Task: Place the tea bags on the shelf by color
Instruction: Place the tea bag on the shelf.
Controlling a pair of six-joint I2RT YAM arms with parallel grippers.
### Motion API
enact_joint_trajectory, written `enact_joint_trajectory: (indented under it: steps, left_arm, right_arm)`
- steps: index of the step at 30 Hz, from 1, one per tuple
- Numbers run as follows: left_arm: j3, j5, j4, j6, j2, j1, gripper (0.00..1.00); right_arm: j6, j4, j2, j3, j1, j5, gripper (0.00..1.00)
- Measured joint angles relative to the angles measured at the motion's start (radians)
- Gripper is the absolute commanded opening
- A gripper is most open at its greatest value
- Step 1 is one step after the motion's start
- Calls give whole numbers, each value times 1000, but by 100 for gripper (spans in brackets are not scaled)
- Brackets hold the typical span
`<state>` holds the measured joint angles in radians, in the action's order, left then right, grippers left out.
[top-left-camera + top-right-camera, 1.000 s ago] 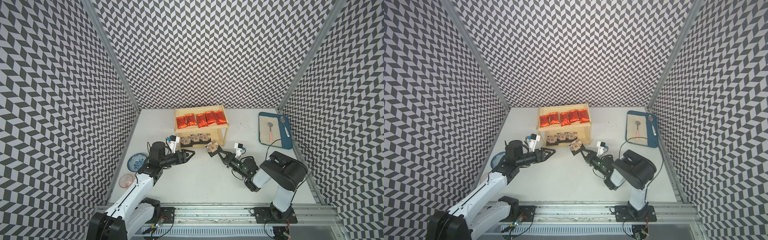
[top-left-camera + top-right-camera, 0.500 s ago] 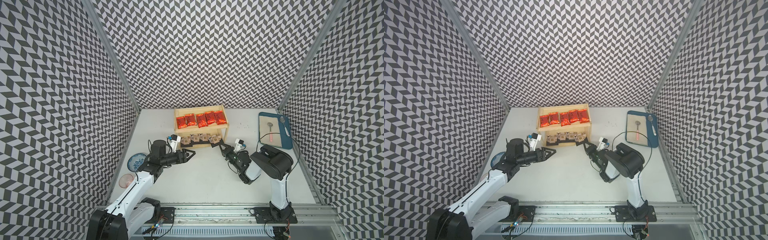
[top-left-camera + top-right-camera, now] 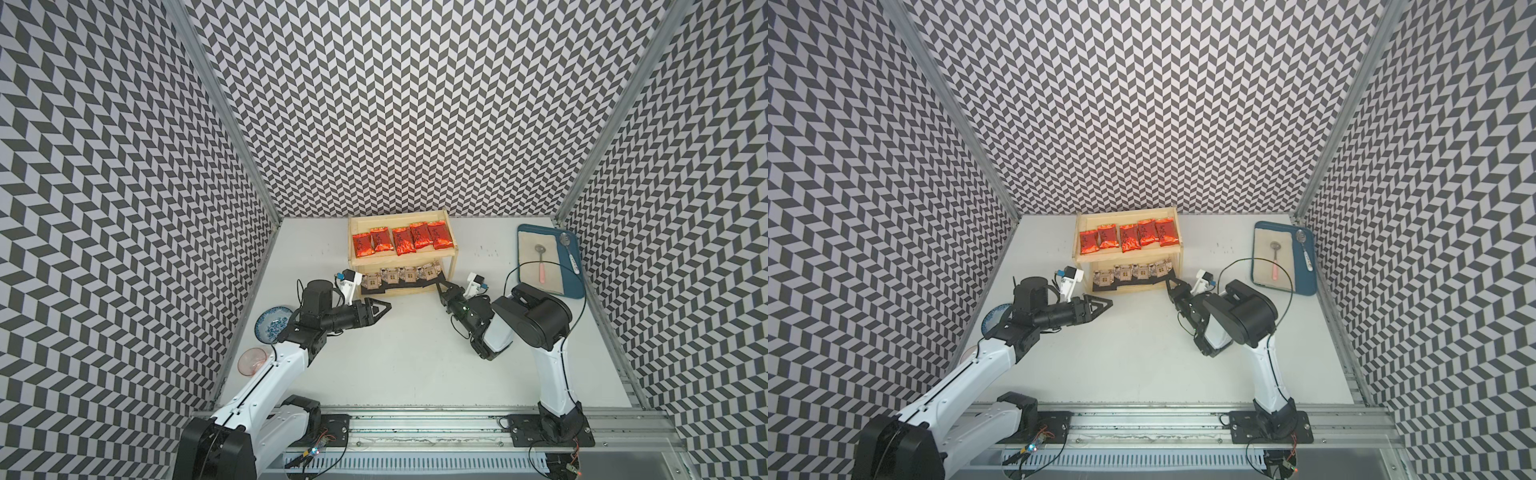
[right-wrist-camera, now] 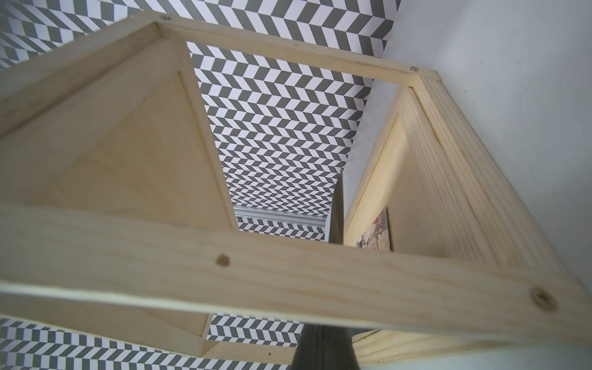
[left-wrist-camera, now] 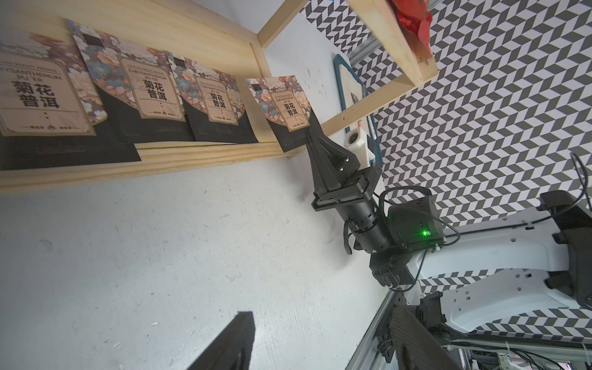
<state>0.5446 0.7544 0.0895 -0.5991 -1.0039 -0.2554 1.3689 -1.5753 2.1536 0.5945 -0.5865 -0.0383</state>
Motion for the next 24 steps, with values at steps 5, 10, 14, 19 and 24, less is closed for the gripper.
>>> enact_joint_trajectory:
  steps: [5,10,14,19,24]
  left_arm:
    - [0,0,0,0,-5,0,72]
    - [0,0,0,0,-5,0,72]
    - [0,0,-1,0,-5,0,72]
    - [0,1,-4,-1,-5,0,72]
    - [0,1,-6,-1,-5,0,72]
  right_arm:
    - [11,0,27,31,0,-20,0]
    - [22,0,50,46,0,-34,0]
    - [29,0,59,53,1,-42,0]
    - [32,0,67,64,3,-45,0]
    - [39,0,80,74,5,-48,0]
